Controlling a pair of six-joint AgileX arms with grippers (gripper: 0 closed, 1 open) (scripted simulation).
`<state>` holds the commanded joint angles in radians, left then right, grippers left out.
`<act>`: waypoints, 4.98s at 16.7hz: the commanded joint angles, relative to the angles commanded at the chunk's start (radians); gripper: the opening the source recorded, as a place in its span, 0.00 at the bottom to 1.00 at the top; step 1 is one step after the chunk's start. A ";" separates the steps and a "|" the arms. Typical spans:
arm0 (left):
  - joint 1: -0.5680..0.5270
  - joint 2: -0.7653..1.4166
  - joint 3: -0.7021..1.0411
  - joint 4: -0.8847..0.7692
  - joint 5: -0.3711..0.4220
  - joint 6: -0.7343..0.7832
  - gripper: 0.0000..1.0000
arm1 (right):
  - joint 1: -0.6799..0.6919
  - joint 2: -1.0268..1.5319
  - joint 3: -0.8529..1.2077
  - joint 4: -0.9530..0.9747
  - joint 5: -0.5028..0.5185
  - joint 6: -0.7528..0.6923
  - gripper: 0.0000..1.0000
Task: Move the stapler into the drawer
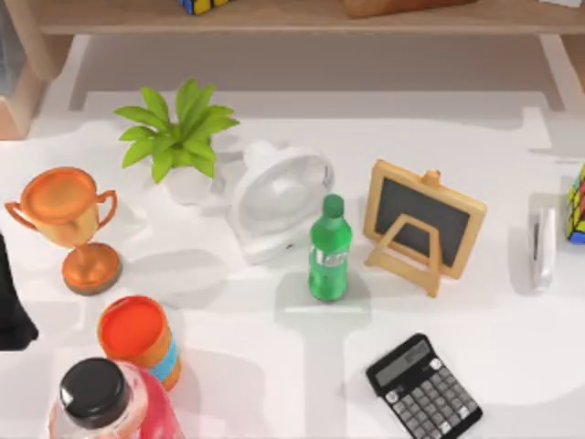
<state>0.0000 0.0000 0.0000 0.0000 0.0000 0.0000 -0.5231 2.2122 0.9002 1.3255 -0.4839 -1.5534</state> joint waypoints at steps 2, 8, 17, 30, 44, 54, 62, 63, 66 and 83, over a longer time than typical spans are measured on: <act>0.000 0.000 0.000 0.000 0.000 0.000 1.00 | -0.018 -0.022 -0.059 0.035 -0.019 0.000 0.00; 0.000 0.000 0.000 0.000 0.000 0.000 1.00 | -0.068 -0.077 -0.205 0.115 -0.070 0.000 0.00; 0.000 0.000 0.000 0.000 0.000 0.000 1.00 | -0.134 -0.119 -0.322 0.195 -0.137 0.001 0.00; 0.000 0.000 0.000 0.000 0.000 0.000 1.00 | -0.184 -0.151 -0.417 0.255 -0.191 0.002 0.38; 0.000 0.000 0.000 0.000 0.000 0.000 1.00 | -0.184 -0.151 -0.417 0.255 -0.191 0.002 1.00; 0.000 0.000 0.000 0.000 0.000 0.000 1.00 | -0.227 -0.170 -0.463 0.300 -0.232 0.001 1.00; 0.000 0.000 0.000 0.000 0.000 0.000 1.00 | -0.252 -0.195 -0.455 0.274 -0.219 0.031 1.00; 0.000 0.000 0.000 0.000 0.000 0.000 1.00 | -0.272 -0.223 -0.434 0.247 -0.201 0.061 1.00; 0.000 0.000 0.000 0.000 0.000 0.000 1.00 | -0.327 -0.334 -0.330 0.103 -0.131 0.207 1.00; 0.000 0.000 0.000 0.000 0.000 0.000 1.00 | 0.453 -0.454 0.562 -1.912 0.348 1.663 1.00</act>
<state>0.0000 0.0000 0.0000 0.0000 0.0000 0.0000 -0.0702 1.7585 1.4617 -0.5870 -0.1361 0.1092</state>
